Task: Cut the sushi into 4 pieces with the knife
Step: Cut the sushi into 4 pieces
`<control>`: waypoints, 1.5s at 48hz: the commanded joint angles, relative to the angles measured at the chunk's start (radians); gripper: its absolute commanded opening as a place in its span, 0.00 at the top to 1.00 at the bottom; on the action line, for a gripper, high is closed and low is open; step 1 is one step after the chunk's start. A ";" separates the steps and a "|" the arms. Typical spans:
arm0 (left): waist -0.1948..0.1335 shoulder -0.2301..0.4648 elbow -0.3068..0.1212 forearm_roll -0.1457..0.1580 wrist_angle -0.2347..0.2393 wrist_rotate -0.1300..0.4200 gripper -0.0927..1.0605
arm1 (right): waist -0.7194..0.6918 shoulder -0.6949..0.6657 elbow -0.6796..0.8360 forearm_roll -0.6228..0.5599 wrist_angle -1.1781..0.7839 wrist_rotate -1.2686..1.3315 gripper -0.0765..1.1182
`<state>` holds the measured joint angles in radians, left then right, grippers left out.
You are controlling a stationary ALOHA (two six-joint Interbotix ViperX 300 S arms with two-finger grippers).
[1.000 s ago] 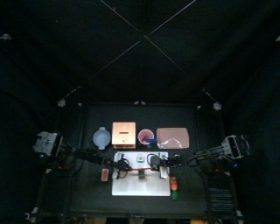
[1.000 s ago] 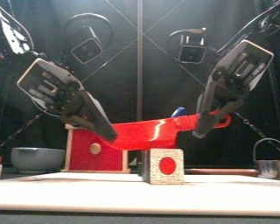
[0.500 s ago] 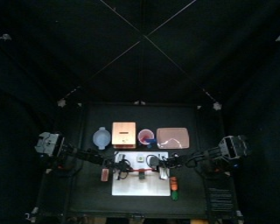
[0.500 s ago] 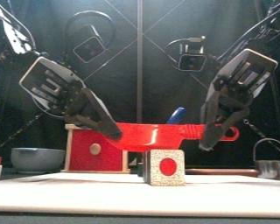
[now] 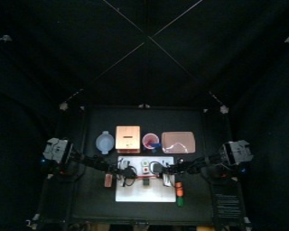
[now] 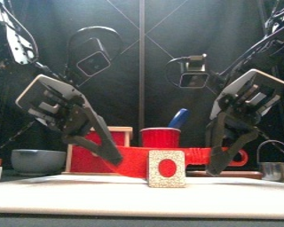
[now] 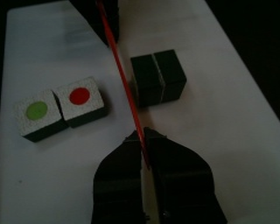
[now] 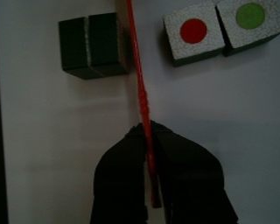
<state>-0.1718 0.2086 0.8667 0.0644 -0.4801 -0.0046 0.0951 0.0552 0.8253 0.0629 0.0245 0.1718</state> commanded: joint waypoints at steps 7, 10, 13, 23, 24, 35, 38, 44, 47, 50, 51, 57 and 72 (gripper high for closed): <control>0.008 0.008 -0.034 0.000 -0.005 0.012 0.64 | -0.021 0.002 -0.017 -0.002 -0.012 0.003 0.83; 0.025 0.003 -0.035 0.002 -0.003 0.012 0.64 | -0.031 -0.005 -0.017 -0.006 -0.012 0.002 0.83; 0.048 0.000 -0.035 0.006 -0.005 0.014 0.64 | -0.044 -0.008 -0.015 -0.014 -0.012 0.002 0.83; 0.091 -0.006 -0.038 0.043 -0.005 0.012 0.64 | -0.067 -0.026 -0.014 -0.029 -0.008 0.002 0.83; 0.094 -0.008 -0.038 0.046 -0.005 0.012 0.64 | -0.069 -0.031 -0.014 -0.032 -0.005 0.002 0.83; 0.107 -0.025 -0.043 0.077 -0.003 0.012 0.64 | -0.074 -0.055 -0.017 -0.043 0.000 0.003 0.83; 0.107 -0.035 -0.041 0.081 0.002 0.012 0.64 | -0.071 -0.067 -0.018 -0.043 0.009 0.002 0.83; 0.103 -0.071 -0.040 0.095 0.017 0.012 0.64 | -0.066 -0.114 -0.028 -0.043 0.037 0.003 0.83; 0.098 -0.100 -0.040 0.104 0.026 0.011 0.64 | -0.060 -0.141 -0.032 -0.041 0.054 0.003 0.83; 0.092 -0.126 -0.040 0.112 0.034 0.011 0.64 | -0.051 -0.166 -0.035 -0.041 0.066 0.003 0.83; 0.091 -0.135 -0.038 0.114 0.034 0.011 0.64 | -0.048 -0.173 -0.034 -0.040 0.066 0.005 0.83; 0.054 -0.176 -0.038 0.118 0.034 0.011 0.64 | -0.021 -0.212 -0.031 -0.037 0.067 0.003 0.83; -0.025 -0.164 -0.037 0.107 0.034 0.005 0.64 | 0.044 -0.215 -0.025 0.017 0.066 0.005 0.83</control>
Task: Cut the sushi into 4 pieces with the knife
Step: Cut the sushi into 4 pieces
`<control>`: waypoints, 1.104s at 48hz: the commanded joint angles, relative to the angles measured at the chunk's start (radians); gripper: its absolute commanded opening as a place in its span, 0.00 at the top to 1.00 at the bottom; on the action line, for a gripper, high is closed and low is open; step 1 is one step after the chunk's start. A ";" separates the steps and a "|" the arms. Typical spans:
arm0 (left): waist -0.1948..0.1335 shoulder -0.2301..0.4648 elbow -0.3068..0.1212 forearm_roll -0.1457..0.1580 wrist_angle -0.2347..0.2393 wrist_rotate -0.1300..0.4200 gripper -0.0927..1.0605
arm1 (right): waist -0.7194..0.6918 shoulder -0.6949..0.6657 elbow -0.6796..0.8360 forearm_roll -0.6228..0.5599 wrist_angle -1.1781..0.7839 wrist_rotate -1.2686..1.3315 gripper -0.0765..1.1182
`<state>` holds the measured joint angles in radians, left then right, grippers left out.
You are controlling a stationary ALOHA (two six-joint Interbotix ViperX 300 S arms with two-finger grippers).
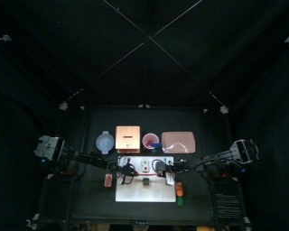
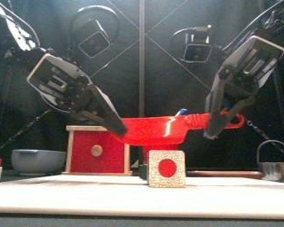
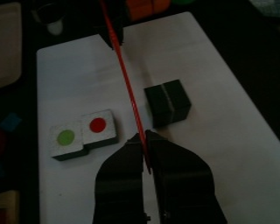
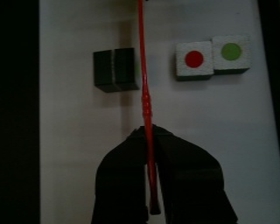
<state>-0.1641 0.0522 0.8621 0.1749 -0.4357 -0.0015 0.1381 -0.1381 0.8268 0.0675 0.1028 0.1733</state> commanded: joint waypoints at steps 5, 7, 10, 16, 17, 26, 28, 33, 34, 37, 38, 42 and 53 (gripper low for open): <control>-0.037 0.008 -0.034 -0.020 -0.011 0.003 0.64 | 0.002 -0.009 -0.020 0.018 -0.015 0.003 0.83; -0.037 0.014 -0.035 -0.025 -0.011 0.003 0.64 | 0.002 -0.005 -0.017 0.020 -0.020 0.003 0.83; -0.038 0.026 -0.038 -0.031 -0.011 0.003 0.64 | 0.000 0.008 -0.012 0.020 -0.035 0.003 0.83; -0.044 0.040 -0.040 -0.040 -0.011 0.002 0.64 | 0.000 0.035 -0.011 0.028 -0.049 0.003 0.83; -0.044 0.041 -0.040 -0.041 -0.011 0.002 0.64 | 0.002 0.040 -0.011 0.031 -0.051 0.003 0.83; -0.052 0.051 -0.038 -0.064 -0.011 0.002 0.64 | 0.008 0.077 -0.011 0.052 -0.066 0.003 0.83; -0.052 0.055 -0.038 -0.069 -0.011 0.002 0.64 | 0.011 0.084 -0.011 0.054 -0.069 0.003 0.83; -0.057 0.064 -0.040 -0.077 -0.011 0.002 0.64 | 0.014 0.101 -0.011 0.058 -0.081 0.003 0.83; -0.057 0.067 -0.041 -0.078 -0.011 0.002 0.64 | 0.015 0.104 -0.012 0.058 -0.083 0.003 0.83; -0.058 0.075 -0.043 -0.084 -0.011 0.000 0.64 | 0.015 0.110 -0.011 0.061 -0.086 0.003 0.83; -0.060 0.077 -0.043 -0.086 -0.011 0.000 0.64 | 0.015 0.112 -0.012 0.061 -0.086 0.003 0.83; -0.066 0.084 -0.044 -0.095 -0.011 0.000 0.64 | 0.015 0.117 -0.011 0.061 -0.086 0.003 0.83; -0.077 0.126 -0.044 -0.129 -0.011 0.000 0.64 | 0.015 0.144 -0.012 0.075 -0.092 0.003 0.83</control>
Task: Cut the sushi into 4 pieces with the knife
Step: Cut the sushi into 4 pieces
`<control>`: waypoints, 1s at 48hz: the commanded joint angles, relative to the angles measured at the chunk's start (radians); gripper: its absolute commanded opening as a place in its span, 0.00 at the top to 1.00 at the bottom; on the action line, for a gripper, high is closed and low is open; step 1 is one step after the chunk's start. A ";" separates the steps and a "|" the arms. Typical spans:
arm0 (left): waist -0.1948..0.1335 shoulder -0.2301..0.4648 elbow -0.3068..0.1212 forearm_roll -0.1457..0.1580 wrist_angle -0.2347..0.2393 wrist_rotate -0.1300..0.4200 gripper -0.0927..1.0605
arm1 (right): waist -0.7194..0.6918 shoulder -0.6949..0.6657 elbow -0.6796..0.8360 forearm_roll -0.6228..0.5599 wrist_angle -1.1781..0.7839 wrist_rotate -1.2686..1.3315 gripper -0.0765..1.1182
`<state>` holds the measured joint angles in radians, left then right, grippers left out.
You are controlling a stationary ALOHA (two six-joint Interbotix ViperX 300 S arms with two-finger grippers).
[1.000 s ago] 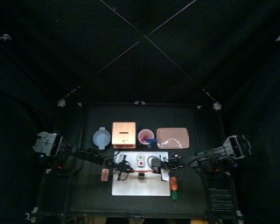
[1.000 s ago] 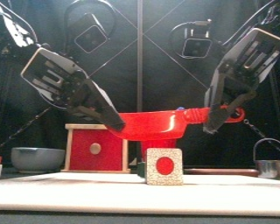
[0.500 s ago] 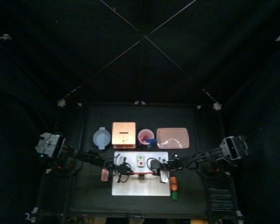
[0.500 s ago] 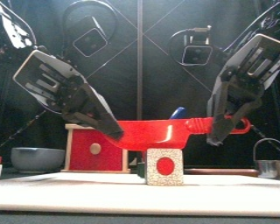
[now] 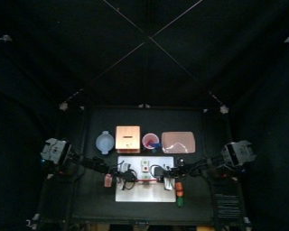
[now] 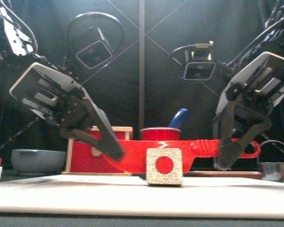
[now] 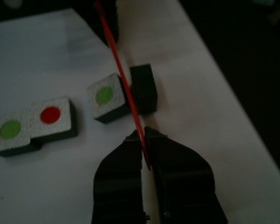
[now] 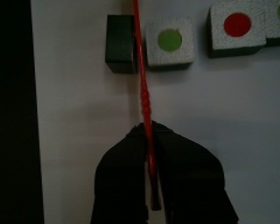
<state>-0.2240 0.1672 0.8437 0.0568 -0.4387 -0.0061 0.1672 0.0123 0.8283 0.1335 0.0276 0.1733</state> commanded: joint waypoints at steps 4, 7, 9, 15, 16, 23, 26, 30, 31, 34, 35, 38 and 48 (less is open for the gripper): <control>-0.015 0.041 -0.029 -0.026 -0.008 0.005 0.64 | -0.011 0.017 -0.012 0.012 -0.026 0.003 0.83; -0.017 0.064 -0.031 -0.034 -0.008 0.005 0.64 | -0.009 0.032 -0.012 0.014 -0.032 0.003 0.83; -0.015 0.077 -0.031 -0.040 -0.008 0.005 0.64 | -0.008 0.043 -0.014 0.020 -0.034 0.003 0.83; -0.012 0.112 -0.037 -0.054 -0.008 0.006 0.64 | -0.008 0.067 -0.015 0.021 -0.034 0.003 0.83; -0.011 0.114 -0.037 -0.055 -0.008 0.008 0.64 | -0.009 0.069 -0.017 0.020 -0.034 0.003 0.83; -0.003 0.107 -0.038 -0.055 -0.008 0.012 0.64 | -0.014 0.064 -0.014 0.014 -0.034 0.002 0.83; 0.005 0.103 -0.040 -0.054 -0.008 0.014 0.64 | -0.023 0.061 -0.014 0.009 -0.034 0.000 0.83; 0.023 0.097 -0.040 -0.049 -0.008 0.014 0.64 | -0.041 0.055 -0.014 -0.008 -0.032 0.000 0.83; 0.032 0.094 -0.038 -0.048 -0.008 0.014 0.64 | -0.046 0.054 -0.014 -0.011 -0.034 0.000 0.83; 0.046 0.087 -0.038 -0.043 -0.005 0.014 0.64 | -0.054 0.049 -0.017 -0.021 -0.031 0.000 0.83; 0.049 0.087 -0.038 -0.040 -0.002 0.015 0.64 | -0.055 0.046 -0.017 -0.025 -0.031 0.000 0.83; 0.060 0.080 -0.040 -0.026 0.006 0.015 0.64 | -0.060 0.040 -0.017 -0.031 -0.029 0.000 0.83; 0.071 0.063 -0.041 0.000 0.014 0.014 0.63 | -0.063 0.029 -0.020 -0.031 -0.028 0.000 0.83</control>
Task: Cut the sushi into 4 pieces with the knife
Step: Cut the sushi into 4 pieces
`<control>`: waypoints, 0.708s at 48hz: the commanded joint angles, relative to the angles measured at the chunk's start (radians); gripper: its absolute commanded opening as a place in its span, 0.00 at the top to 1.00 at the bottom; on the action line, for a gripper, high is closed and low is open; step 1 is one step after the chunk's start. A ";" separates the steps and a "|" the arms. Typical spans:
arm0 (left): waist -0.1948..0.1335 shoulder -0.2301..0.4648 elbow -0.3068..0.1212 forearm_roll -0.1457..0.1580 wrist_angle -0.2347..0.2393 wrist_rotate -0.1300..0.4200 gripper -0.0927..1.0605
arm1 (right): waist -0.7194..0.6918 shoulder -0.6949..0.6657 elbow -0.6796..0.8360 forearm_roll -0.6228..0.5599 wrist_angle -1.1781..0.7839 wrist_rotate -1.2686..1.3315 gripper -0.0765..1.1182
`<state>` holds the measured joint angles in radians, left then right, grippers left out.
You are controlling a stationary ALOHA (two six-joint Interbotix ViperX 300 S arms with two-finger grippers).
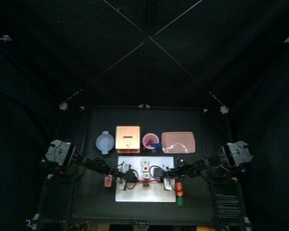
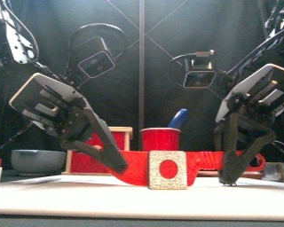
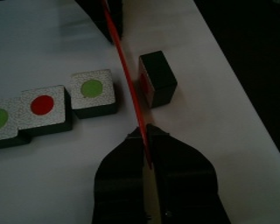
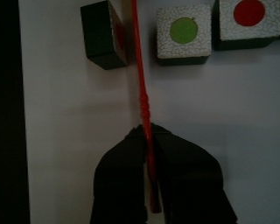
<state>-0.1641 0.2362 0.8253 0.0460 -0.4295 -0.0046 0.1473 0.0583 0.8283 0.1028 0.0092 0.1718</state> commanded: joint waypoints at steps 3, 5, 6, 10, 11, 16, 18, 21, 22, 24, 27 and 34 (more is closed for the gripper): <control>0.009 -0.011 -0.023 0.009 0.006 0.011 0.61 | -0.038 -0.023 -0.021 0.000 -0.008 0.002 0.83; 0.009 -0.014 -0.025 0.009 0.006 0.009 0.61 | -0.037 -0.026 -0.023 0.000 -0.008 0.002 0.83; 0.009 -0.015 -0.025 0.009 0.006 0.009 0.60 | -0.038 -0.028 -0.023 0.000 -0.008 0.002 0.83; 0.008 -0.023 -0.028 0.011 0.006 0.009 0.57 | -0.037 -0.035 -0.025 0.000 -0.003 0.002 0.83; 0.006 -0.026 -0.028 0.011 0.006 0.009 0.56 | -0.035 -0.037 -0.026 0.000 -0.003 0.002 0.83; 0.002 -0.046 -0.028 0.008 0.009 0.006 0.48 | -0.034 -0.052 -0.026 0.000 0.005 0.002 0.83; 0.000 -0.057 -0.029 0.008 0.015 0.006 0.44 | -0.032 -0.063 -0.025 0.000 0.014 -0.002 0.83; 0.002 -0.078 -0.029 0.008 0.032 0.006 0.37 | -0.032 -0.083 -0.021 0.000 0.029 -0.003 0.83; 0.000 -0.092 -0.031 0.006 0.041 0.006 0.34 | -0.032 -0.095 -0.021 -0.003 0.038 -0.002 0.83; 0.002 -0.110 -0.031 0.006 0.054 0.006 0.31 | -0.031 -0.112 -0.020 -0.005 0.046 0.000 0.83; 0.002 -0.146 -0.029 0.008 0.075 0.009 0.25 | -0.031 -0.149 -0.017 -0.009 0.060 0.002 0.83; 0.002 -0.227 -0.015 0.011 0.104 0.012 0.21 | -0.028 -0.221 0.002 -0.005 0.098 0.005 0.83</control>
<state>-0.1641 0.0598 0.8176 0.0537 -0.3283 0.0061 0.1212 -0.1043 0.8299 0.0951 0.0936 0.1779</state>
